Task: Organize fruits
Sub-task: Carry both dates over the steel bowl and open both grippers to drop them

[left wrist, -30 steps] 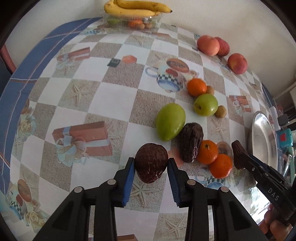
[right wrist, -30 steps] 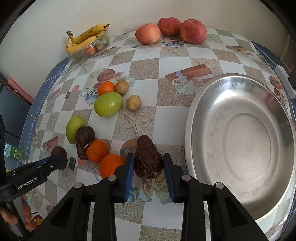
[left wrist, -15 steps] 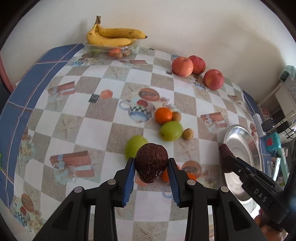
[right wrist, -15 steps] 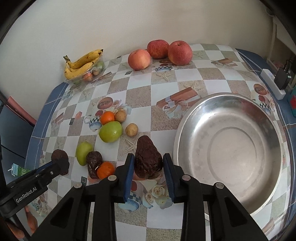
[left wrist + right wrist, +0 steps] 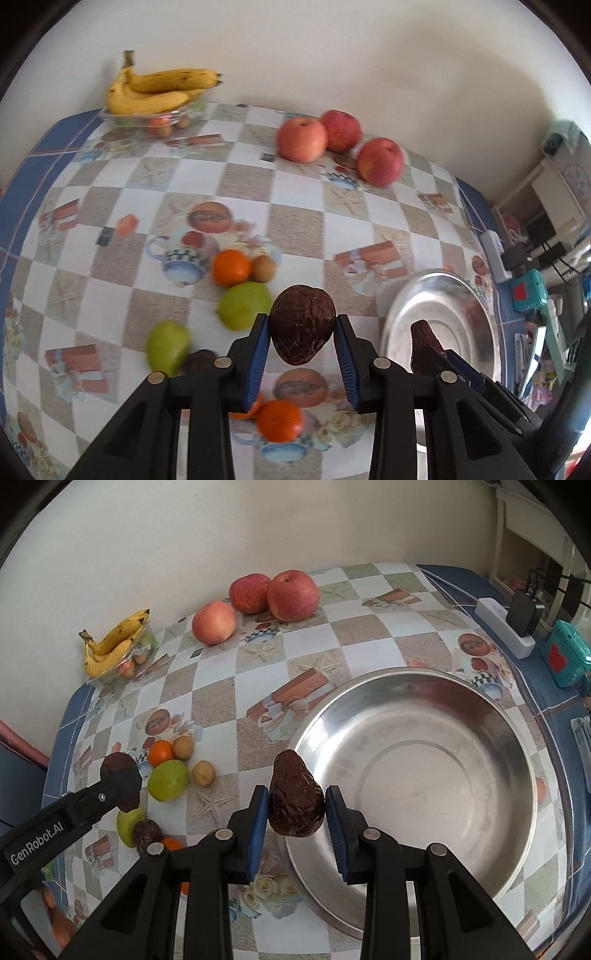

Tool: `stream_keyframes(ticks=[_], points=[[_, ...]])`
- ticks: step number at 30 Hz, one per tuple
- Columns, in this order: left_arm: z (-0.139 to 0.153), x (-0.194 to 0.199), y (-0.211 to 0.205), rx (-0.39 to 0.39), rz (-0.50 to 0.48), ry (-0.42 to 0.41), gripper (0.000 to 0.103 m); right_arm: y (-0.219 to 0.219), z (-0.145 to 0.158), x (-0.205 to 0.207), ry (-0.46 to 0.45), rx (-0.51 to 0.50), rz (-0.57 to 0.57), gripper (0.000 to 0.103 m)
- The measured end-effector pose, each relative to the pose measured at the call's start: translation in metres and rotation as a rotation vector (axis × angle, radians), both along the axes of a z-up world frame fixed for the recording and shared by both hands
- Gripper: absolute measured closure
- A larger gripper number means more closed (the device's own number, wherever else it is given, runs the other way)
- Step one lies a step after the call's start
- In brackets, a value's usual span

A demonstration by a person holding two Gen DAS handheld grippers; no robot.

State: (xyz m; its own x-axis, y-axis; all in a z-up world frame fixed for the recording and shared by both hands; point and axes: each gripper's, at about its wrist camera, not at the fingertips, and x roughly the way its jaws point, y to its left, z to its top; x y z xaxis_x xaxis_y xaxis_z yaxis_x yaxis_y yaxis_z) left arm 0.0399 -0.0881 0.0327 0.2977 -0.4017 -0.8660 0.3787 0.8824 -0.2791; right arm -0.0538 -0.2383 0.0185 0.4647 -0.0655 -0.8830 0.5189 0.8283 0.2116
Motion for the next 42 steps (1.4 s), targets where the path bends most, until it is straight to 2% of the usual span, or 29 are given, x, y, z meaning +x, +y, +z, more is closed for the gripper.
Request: stream_keyframes(ticks=[8,14,20,36,39,42], points=[[-0.009,-0.037,-0.058,-0.046,-0.209,-0.024,0.065,-0.055,-0.012,-0.039,0.072,-0.025,-0.188,0.07],[-0.01,-0.06,-0.086,-0.061,-0.333,-0.031,0.065,-0.069,-0.01,-0.053,0.065,-0.032,-0.244,0.07],[-0.016,-0.06,-0.088,-0.08,-0.347,0.014,0.064,-0.07,-0.006,-0.054,0.064,-0.048,-0.266,0.069],[-0.023,-0.061,-0.084,-0.078,-0.339,0.05,0.063,-0.063,-0.003,-0.051,0.042,-0.048,-0.238,0.069],[-0.022,-0.062,-0.085,-0.081,-0.346,0.053,0.057,-0.063,-0.003,-0.051,0.038,-0.043,-0.234,0.069],[-0.021,-0.063,-0.084,-0.076,-0.344,0.051,0.056,-0.063,-0.003,-0.051,0.04,-0.045,-0.231,0.069]])
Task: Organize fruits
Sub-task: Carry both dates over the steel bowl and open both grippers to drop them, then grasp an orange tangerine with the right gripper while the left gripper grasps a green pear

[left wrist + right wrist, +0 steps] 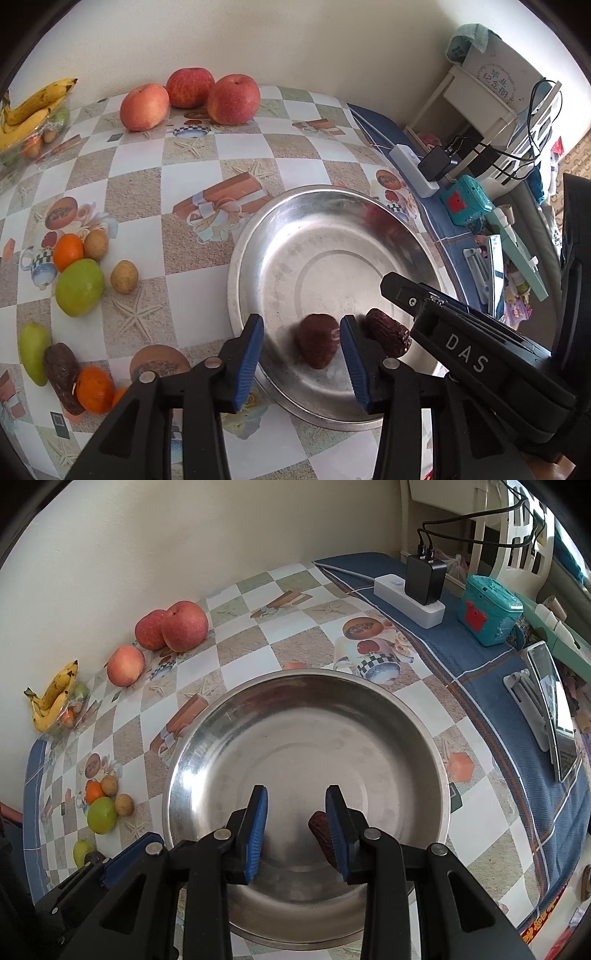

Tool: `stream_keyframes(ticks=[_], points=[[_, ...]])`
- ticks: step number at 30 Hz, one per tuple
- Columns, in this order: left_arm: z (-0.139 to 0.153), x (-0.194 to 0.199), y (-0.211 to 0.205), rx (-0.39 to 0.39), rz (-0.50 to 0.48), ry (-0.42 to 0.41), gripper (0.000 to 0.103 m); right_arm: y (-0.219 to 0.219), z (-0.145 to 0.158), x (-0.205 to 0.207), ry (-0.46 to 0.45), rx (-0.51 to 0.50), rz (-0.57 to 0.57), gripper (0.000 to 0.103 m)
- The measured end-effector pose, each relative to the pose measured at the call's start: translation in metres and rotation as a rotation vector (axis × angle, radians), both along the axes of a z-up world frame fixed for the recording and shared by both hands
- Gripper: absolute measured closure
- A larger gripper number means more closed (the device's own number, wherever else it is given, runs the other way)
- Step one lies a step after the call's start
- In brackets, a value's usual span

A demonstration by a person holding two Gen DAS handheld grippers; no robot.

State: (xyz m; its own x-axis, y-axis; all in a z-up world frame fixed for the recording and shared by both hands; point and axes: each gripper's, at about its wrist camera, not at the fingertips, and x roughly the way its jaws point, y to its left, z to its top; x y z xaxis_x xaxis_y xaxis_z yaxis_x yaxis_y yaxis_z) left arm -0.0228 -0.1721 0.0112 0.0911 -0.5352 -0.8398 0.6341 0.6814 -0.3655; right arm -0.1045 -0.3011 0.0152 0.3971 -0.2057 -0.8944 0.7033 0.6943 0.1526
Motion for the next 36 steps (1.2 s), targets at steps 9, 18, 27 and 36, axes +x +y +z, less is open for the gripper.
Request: stream_keyframes(ticks=[9,18,27,36], points=[[0.0,0.013,0.023,0.101,0.094,-0.049,0.054,0.003,-0.004,0.004,0.012,0.006,0.02,0.069],[0.0,0.044,0.079,0.212,0.285,-0.084,0.035,0.02,-0.009,0.016,0.039,0.013,0.095,0.065],[-0.002,0.077,0.149,0.326,0.503,-0.133,0.0,0.065,-0.009,0.043,0.031,0.012,0.274,0.029],[0.006,0.082,0.199,0.313,0.621,-0.13,0.0,0.099,-0.001,0.056,-0.059,0.023,0.381,0.008]])
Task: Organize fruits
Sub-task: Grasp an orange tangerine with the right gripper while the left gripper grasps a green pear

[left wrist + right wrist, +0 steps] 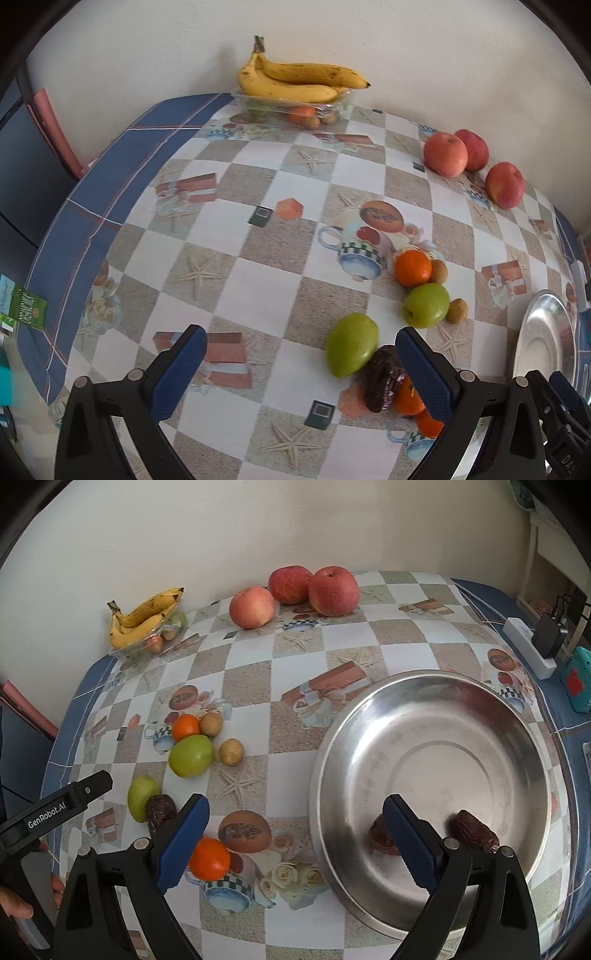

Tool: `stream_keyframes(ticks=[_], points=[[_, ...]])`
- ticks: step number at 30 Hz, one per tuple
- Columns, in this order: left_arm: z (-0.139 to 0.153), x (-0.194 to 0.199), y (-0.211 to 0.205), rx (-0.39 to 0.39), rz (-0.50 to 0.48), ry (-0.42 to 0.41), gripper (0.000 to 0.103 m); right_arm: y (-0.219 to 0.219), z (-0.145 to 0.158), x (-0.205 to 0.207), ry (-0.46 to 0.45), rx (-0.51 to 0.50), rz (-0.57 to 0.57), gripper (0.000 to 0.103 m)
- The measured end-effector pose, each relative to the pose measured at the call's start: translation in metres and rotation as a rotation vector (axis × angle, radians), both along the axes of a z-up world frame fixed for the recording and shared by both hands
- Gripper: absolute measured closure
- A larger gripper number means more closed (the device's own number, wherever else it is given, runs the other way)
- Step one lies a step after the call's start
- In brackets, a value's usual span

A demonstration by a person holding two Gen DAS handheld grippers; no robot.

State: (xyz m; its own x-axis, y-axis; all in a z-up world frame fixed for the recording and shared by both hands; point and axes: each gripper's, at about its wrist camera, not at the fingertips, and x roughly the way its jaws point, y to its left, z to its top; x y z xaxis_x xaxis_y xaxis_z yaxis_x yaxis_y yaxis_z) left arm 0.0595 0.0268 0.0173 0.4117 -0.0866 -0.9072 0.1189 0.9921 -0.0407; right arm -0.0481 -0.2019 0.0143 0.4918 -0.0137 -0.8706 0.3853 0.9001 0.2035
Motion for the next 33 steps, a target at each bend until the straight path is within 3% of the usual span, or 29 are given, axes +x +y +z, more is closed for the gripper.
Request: stream_keyframes(ticks=[5,10,23,25,27,33], points=[[0.005,0.0,0.012,-0.072,0.013,0.012,0.0,0.018,0.0,0.006,-0.011,0.028,0.07,0.008],[-0.004,0.0,0.008,-0.13,-0.001,0.075,0.0,0.037,-0.005,0.011,-0.01,0.073,0.134,0.008],[-0.042,0.004,-0.011,-0.155,-0.037,0.208,0.001,0.078,-0.052,0.025,0.193,0.023,0.269,0.009],[-0.044,0.005,-0.013,-0.168,-0.036,0.208,0.003,0.079,-0.054,0.025,0.2,0.021,0.278,0.015],[-0.044,0.008,-0.013,-0.188,-0.03,0.206,0.008,0.081,-0.055,0.025,0.202,0.019,0.286,0.031],[-0.049,0.013,-0.013,-0.277,-0.009,0.238,0.02,0.085,-0.055,0.026,0.197,0.024,0.299,0.062]])
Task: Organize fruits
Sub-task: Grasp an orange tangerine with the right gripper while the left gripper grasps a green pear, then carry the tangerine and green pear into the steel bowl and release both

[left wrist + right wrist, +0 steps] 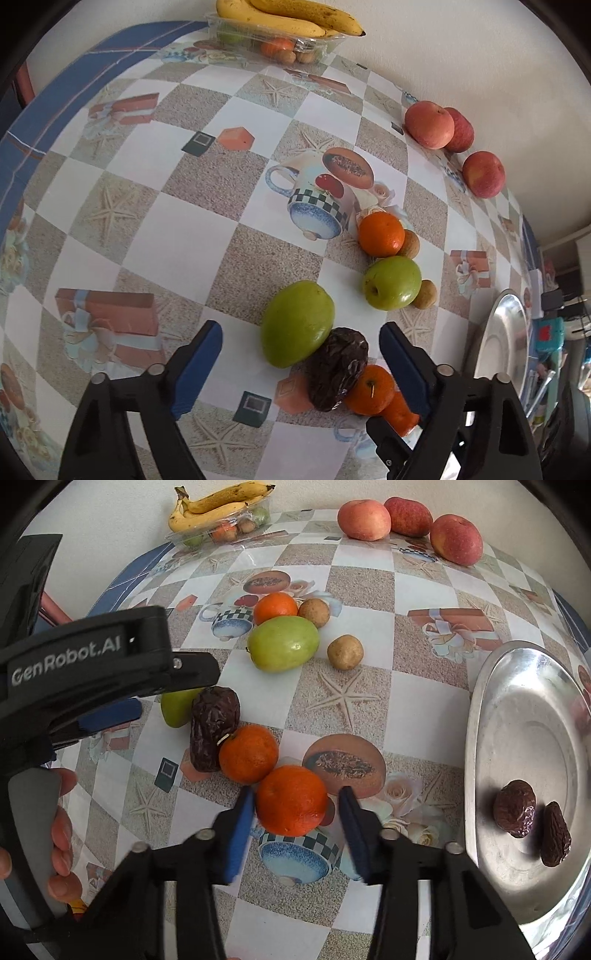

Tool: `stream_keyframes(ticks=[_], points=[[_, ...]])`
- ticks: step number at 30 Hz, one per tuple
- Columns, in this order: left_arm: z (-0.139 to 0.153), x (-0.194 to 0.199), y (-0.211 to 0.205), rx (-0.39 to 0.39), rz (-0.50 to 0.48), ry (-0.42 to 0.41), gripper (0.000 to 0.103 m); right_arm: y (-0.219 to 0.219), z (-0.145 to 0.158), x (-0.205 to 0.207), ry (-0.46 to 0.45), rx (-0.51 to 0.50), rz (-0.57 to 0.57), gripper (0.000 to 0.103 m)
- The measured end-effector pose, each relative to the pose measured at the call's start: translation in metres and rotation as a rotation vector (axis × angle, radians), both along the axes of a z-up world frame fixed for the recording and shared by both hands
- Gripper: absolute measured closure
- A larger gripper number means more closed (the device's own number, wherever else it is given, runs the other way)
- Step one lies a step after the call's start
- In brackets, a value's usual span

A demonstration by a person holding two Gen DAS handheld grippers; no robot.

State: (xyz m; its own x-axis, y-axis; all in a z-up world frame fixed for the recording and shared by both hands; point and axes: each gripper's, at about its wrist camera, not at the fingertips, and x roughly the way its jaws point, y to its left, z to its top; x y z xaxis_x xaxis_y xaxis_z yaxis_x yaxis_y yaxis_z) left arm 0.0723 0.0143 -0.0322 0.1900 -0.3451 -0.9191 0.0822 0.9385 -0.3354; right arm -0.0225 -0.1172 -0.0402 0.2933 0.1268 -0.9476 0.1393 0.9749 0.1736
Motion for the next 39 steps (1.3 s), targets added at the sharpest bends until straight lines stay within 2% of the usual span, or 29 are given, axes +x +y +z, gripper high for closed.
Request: stream_keyframes(ticks=[2,3,4,7,9,13,19,25,32,39], points=[[-0.001,0.001,0.001,-0.009,0.006,0.004,0.03,0.001,0.002,0.0,-0.002,-0.003,0.005,0.062],[-0.002,0.001,0.002,-0.02,0.01,0.007,0.041,0.001,0.002,0.0,-0.001,-0.007,0.006,0.062],[-0.003,0.002,0.003,-0.03,0.016,0.013,0.048,0.001,0.002,0.0,-0.001,-0.005,0.006,0.062],[-0.005,0.003,0.006,-0.05,0.032,0.023,0.051,-0.001,0.002,-0.001,0.0,-0.001,0.0,0.062],[-0.004,0.003,0.009,-0.045,0.045,0.019,0.057,-0.003,0.003,-0.001,0.001,-0.001,-0.005,0.062],[-0.007,0.004,0.016,-0.089,0.079,0.045,0.057,-0.007,0.005,-0.004,0.0,-0.009,-0.022,0.062],[-0.004,0.004,0.023,-0.063,0.111,0.037,0.057,-0.024,0.012,-0.01,-0.021,-0.002,-0.071,0.063],[0.008,0.003,0.027,-0.084,0.128,0.005,0.057,-0.041,0.024,-0.016,-0.064,0.01,-0.129,0.063],[0.028,-0.004,0.017,-0.122,0.084,-0.049,0.057,-0.069,0.042,-0.025,-0.129,0.019,-0.224,0.063],[0.035,-0.019,-0.015,-0.125,-0.027,-0.065,0.057,-0.105,0.051,-0.042,-0.148,-0.034,-0.351,0.063]])
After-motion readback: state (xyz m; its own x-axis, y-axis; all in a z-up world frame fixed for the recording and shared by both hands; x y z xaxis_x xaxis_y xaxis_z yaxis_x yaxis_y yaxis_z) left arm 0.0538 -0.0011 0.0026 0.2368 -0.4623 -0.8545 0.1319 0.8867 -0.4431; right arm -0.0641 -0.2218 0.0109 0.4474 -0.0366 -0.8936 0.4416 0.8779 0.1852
